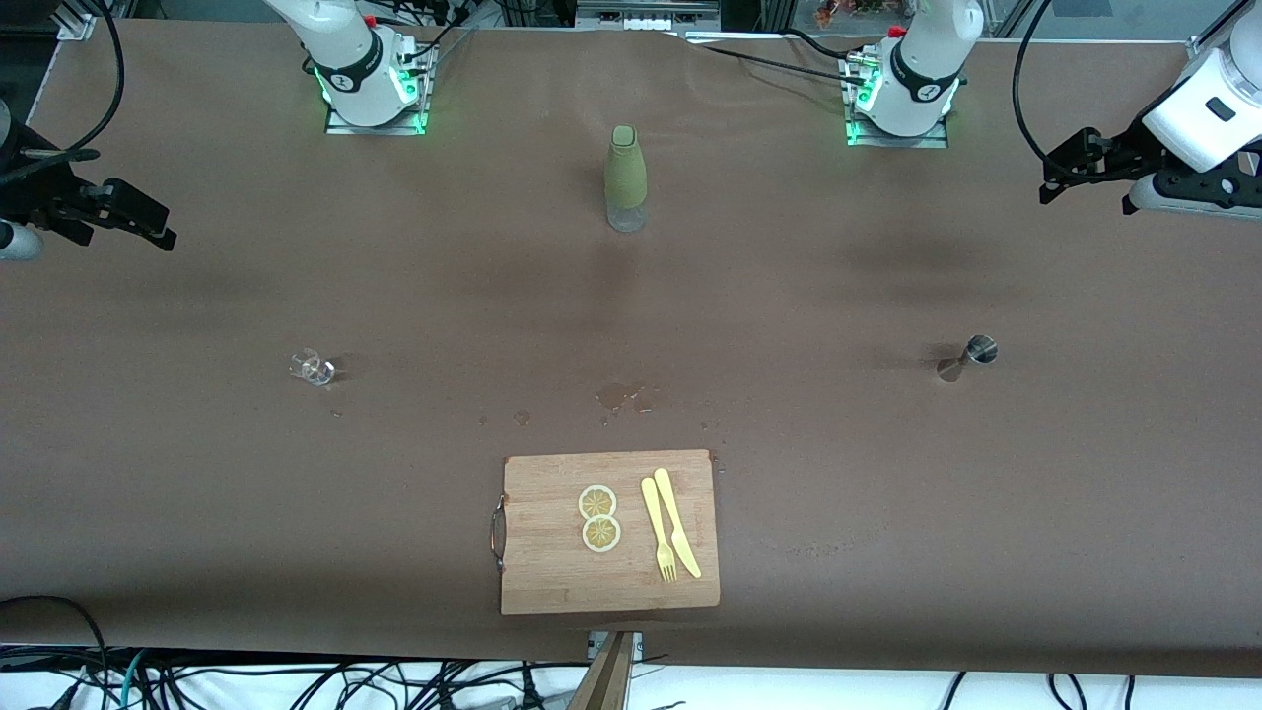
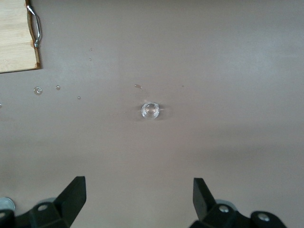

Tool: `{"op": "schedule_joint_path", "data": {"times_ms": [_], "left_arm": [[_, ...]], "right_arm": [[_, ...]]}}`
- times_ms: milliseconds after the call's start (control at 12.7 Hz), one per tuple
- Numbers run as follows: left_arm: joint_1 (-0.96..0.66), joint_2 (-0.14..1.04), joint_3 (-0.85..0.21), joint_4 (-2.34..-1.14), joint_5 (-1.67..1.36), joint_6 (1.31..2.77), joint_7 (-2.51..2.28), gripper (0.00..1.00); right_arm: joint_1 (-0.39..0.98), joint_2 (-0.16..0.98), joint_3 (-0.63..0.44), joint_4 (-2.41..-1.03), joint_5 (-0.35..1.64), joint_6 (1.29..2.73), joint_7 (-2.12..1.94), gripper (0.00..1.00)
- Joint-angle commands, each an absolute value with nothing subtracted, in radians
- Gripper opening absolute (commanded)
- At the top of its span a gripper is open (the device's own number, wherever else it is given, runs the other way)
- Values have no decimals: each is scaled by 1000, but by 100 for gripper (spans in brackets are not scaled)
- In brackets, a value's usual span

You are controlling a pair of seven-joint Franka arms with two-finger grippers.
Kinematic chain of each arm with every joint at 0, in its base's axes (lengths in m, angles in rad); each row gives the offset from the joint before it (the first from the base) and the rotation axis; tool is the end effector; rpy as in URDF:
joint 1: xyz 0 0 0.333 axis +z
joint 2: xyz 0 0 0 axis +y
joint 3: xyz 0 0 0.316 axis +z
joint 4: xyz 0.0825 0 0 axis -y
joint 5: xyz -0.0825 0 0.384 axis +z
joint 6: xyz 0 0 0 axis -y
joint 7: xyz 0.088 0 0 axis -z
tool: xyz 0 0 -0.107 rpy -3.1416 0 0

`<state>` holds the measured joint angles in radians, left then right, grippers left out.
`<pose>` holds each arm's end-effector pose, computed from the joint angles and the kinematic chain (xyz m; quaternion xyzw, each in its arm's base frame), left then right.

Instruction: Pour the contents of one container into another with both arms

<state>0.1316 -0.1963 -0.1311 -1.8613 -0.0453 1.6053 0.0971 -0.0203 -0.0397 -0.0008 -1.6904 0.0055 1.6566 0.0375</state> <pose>0.4913 -0.0098 0.5921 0.9985 -0.0451 -0.0301 0.0114 0.5478 -0.0110 0.5971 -0.9996 0.0295 -0.0029 0.0028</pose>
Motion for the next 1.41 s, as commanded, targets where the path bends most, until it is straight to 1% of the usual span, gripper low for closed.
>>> {"op": "schedule_joint_path", "data": {"times_ms": [0,1020,1334], "left_arm": [[140,-204,-133,-1868,-57,1609,91,100],[140,-189,-135,-1856,-63,1626,113,100],[192,-172,-132,-1858,-84,1658,296,100]], "right_arm": [[-23,-44,-5,-1694,17,1652,26,100],[-23,-44,-5,-1692,15,1649,26,100],[-23,-44,-5,-1692,17,1648,26,100]]}}
